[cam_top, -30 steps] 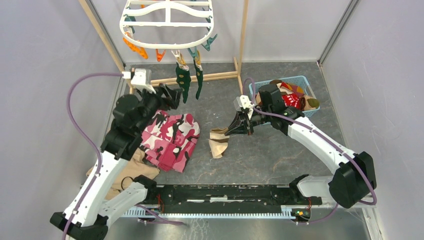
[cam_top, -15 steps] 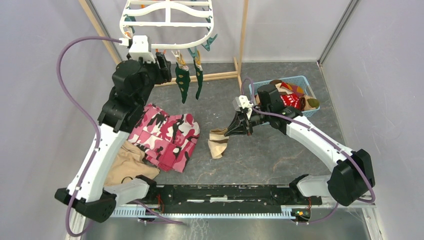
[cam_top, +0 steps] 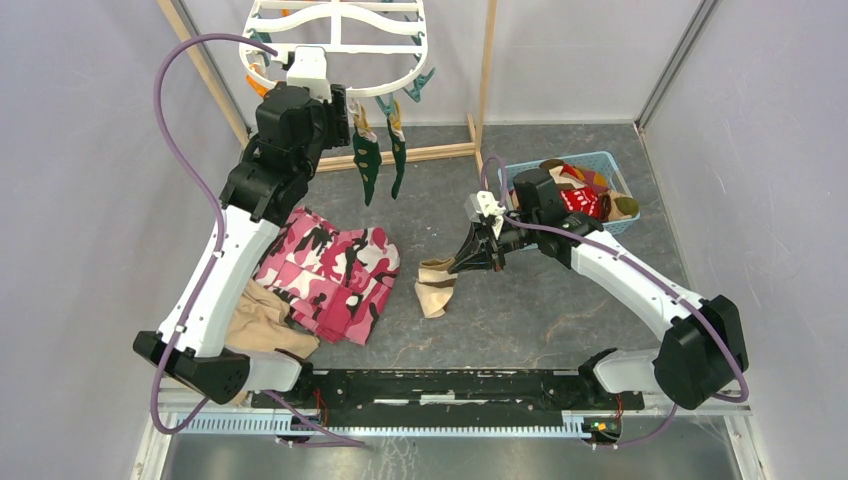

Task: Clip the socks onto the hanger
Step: Open the clamp at the hanger.

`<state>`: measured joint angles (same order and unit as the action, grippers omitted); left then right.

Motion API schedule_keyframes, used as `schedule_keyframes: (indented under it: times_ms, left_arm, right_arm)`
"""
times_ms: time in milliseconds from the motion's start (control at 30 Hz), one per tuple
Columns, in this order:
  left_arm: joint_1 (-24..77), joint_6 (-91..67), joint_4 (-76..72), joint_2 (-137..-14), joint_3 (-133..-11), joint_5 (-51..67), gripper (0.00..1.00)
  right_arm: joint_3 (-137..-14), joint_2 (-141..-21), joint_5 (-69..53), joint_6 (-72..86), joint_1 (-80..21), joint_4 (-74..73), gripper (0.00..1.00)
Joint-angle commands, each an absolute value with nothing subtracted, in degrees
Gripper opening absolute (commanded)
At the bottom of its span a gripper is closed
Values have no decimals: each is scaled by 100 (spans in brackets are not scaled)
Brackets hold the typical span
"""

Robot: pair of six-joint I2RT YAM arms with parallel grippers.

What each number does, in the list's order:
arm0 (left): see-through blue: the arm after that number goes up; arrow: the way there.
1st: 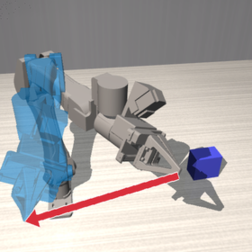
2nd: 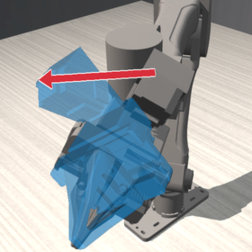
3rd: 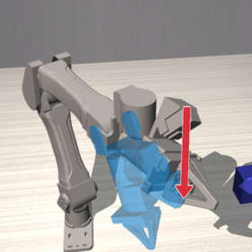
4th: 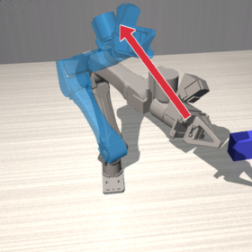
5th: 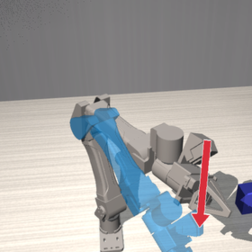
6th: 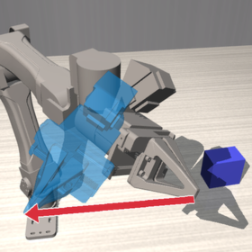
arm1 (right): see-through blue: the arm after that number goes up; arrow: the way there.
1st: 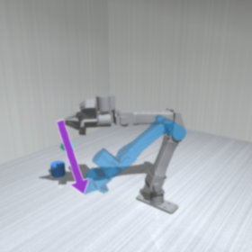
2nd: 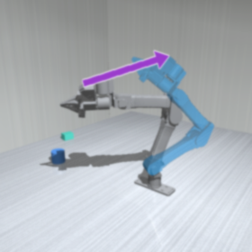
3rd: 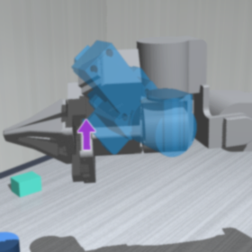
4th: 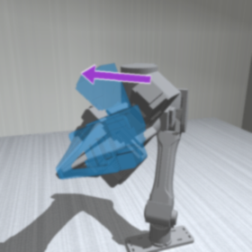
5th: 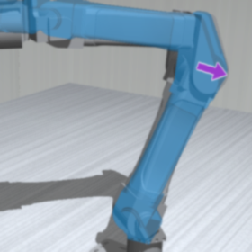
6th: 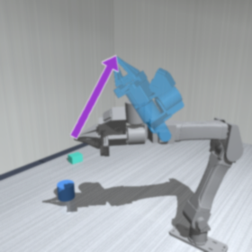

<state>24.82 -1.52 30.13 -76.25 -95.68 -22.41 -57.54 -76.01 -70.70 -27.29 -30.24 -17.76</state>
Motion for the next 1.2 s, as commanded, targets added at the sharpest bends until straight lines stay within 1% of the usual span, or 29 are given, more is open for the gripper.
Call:
schedule_keyframes:
  times_ms: [0, 233, 400, 1167]
  left_arm:
    - [2462, 168, 2999, -7567, -9874, -2571, 63]
    - [2460, 286, 2828, -7516, -9852, -2676, 65]
    - [2461, 378, 2731, -7633, -9923, -2660, 61]
    - [2461, 700, 2418, -7970, -10036, -2742, 60]
  right_arm:
    - [-6003, -7657, -7233, -2768, -3003, -1762, 0]
    - [-6038, -7734, -7294, -2769, -3006, -1797, 0]
    - [-6034, -7721, -7295, -2769, -3005, -1798, 0]
    - [-6047, -7718, -7339, -2769, -2999, -1810, 0]
